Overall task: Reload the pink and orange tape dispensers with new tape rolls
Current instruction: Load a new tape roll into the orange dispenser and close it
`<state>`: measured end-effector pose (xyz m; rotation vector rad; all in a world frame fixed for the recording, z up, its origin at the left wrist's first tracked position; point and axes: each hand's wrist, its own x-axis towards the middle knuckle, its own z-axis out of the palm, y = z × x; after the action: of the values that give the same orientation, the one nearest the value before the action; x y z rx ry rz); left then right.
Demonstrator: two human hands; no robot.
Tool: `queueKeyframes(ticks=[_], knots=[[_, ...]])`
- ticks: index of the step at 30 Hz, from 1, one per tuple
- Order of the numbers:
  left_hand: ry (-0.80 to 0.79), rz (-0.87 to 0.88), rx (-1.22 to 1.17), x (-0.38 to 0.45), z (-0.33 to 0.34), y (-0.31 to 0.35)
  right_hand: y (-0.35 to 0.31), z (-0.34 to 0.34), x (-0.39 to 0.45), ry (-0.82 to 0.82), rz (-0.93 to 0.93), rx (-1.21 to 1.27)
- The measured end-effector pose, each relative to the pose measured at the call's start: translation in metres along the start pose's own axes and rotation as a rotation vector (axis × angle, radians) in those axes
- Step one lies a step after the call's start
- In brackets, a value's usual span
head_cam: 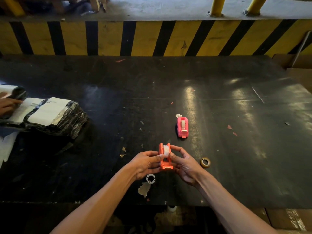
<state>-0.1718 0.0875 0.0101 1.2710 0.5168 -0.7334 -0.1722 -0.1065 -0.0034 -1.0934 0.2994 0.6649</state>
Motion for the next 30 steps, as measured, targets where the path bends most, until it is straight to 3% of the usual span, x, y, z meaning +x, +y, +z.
queueKeyframes(ticks=[10,14,18,26,30], knots=[[-0.037,-0.015,0.425,0.018,-0.003,-0.02,0.006,-0.018,0.013,0.033,0.109,-0.236],[0.015,0.191,0.706,0.021,0.0,-0.025,0.008,-0.03,0.015,0.005,0.15,-0.437],[-0.067,0.369,1.04,0.021,-0.002,-0.018,0.013,-0.037,0.018,0.045,0.098,-0.551],[0.323,0.528,1.222,0.043,-0.005,-0.027,0.022,-0.024,0.031,0.365,-0.106,-0.848],[0.328,0.467,1.22,0.058,0.002,-0.028,0.03,-0.02,0.04,0.42,-0.07,-1.041]])
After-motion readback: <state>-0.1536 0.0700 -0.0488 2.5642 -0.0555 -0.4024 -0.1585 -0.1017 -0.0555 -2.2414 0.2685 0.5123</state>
